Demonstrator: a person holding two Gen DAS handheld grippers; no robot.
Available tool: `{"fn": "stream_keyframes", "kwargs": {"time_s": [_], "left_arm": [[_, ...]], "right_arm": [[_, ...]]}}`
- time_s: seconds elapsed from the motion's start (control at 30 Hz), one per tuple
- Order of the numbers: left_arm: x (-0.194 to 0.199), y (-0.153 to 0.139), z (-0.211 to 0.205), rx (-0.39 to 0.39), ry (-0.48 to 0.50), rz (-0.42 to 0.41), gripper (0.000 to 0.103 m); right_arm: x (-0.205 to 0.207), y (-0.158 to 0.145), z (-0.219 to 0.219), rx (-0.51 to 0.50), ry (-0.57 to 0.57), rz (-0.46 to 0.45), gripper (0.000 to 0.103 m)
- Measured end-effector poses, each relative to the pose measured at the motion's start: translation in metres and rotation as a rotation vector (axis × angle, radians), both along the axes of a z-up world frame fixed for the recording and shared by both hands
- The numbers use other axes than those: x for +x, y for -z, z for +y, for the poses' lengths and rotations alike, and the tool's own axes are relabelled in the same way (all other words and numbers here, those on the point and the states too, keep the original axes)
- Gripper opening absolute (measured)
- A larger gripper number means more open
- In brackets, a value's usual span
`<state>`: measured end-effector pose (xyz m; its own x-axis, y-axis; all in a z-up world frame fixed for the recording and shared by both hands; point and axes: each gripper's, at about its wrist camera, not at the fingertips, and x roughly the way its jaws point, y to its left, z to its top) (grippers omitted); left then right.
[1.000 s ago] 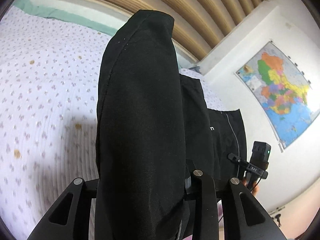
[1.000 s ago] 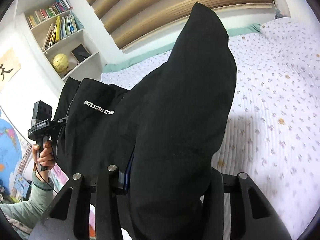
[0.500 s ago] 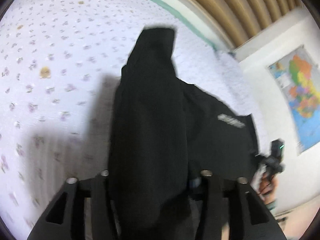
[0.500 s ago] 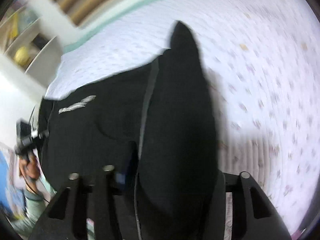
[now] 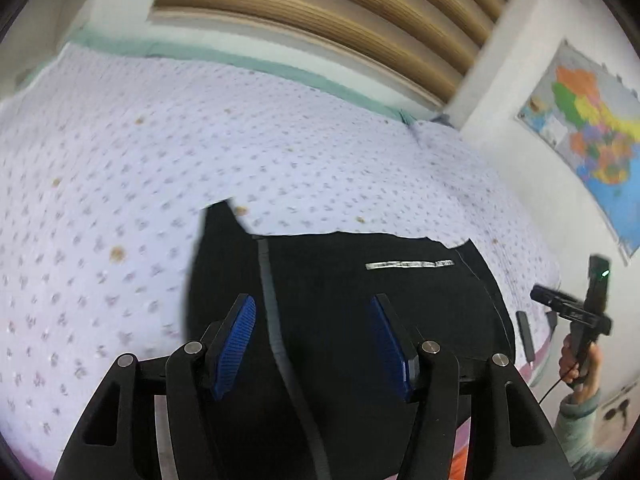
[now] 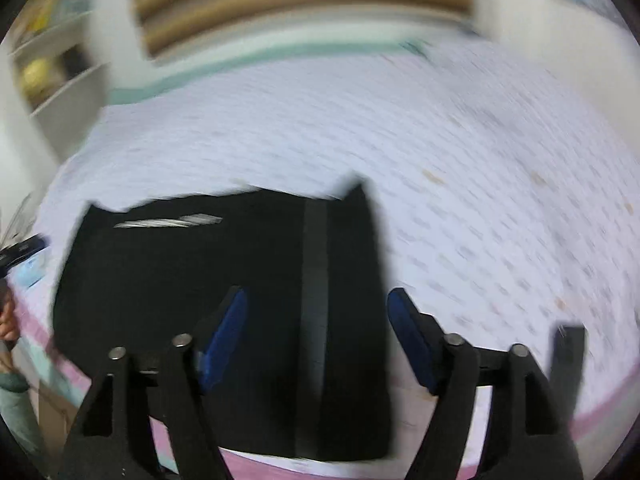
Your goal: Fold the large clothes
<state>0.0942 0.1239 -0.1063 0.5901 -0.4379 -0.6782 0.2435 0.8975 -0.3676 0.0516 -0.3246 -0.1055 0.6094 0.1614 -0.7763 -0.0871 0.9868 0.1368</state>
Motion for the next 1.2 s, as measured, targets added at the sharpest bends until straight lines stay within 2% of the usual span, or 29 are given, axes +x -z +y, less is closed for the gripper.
{"fn": "stream_keyframes", "kwargs": {"time_s": [0.1,0.17,0.23,0.27,0.3,0.37,0.43,0.5,0.53,0.57,0.67,0.73,0.8,0.9,0.97,1.03,1.07,1.13,1.2], "left_arm": [[0.009,0.013,-0.024,0.077,-0.059,0.032,0.062],[0.026,0.032,-0.033,0.083,-0.119,0.118,0.062],[0.039,0.068,-0.033,0.067,-0.125,0.223,0.062],[0.043,0.079,-0.035,0.068,-0.121,0.250,0.061],[0.046,0.092,-0.035,0.065,-0.122,0.263,0.061],[0.049,0.105,-0.031,0.042,-0.136,0.269,0.061],[0.052,0.110,-0.019,-0.048,-0.163,0.289,0.061],[0.054,0.114,-0.016,-0.069,-0.173,0.302,0.061],[0.054,0.114,-0.018,-0.054,-0.174,0.298,0.061],[0.052,0.113,-0.021,-0.023,-0.173,0.285,0.061],[0.030,0.093,-0.049,0.181,-0.183,0.177,0.061],[0.010,0.075,-0.064,0.249,-0.153,0.070,0.061],[-0.014,0.054,-0.078,0.264,-0.103,-0.012,0.062],[-0.040,0.021,-0.090,0.294,-0.133,-0.093,0.062],[-0.057,-0.001,-0.091,0.289,-0.165,-0.135,0.065],[-0.074,-0.021,-0.097,0.251,-0.167,-0.186,0.070],[-0.085,-0.033,-0.100,0.224,-0.157,-0.226,0.076],[-0.107,-0.049,-0.104,0.196,-0.149,-0.305,0.079],[-0.125,-0.061,-0.112,0.236,-0.184,-0.375,0.080]], "right_arm": [[0.012,0.006,0.048,-0.033,-0.064,-0.002,0.081],[0.024,0.019,0.069,-0.117,-0.054,0.024,0.081],[0.032,0.043,0.084,-0.164,-0.051,0.069,0.081],[0.035,0.057,0.084,-0.159,-0.053,0.095,0.081],[0.043,0.077,0.085,-0.130,-0.050,0.153,0.081],[0.051,0.104,0.075,-0.055,-0.027,0.203,0.084],[0.053,0.116,0.071,-0.010,-0.002,0.216,0.085],[0.053,0.117,0.073,-0.025,0.016,0.204,0.086],[0.051,0.117,0.078,-0.045,0.020,0.194,0.086],[0.050,0.118,0.079,-0.057,0.025,0.186,0.086],[0.042,0.114,0.074,-0.018,0.059,0.167,0.086],[0.028,0.106,0.066,0.032,0.101,0.145,0.086],[0.012,0.099,0.060,0.079,0.151,0.139,0.086],[-0.008,0.081,0.058,0.099,0.178,0.128,0.087],[-0.024,0.056,0.060,0.063,0.185,0.065,0.087],[-0.038,0.030,0.062,0.046,0.184,-0.004,0.087],[-0.039,0.015,0.060,0.045,0.184,-0.033,0.087],[-0.051,-0.011,0.068,0.033,0.182,-0.088,0.087],[-0.062,-0.030,0.074,0.004,0.179,-0.134,0.087]]}}
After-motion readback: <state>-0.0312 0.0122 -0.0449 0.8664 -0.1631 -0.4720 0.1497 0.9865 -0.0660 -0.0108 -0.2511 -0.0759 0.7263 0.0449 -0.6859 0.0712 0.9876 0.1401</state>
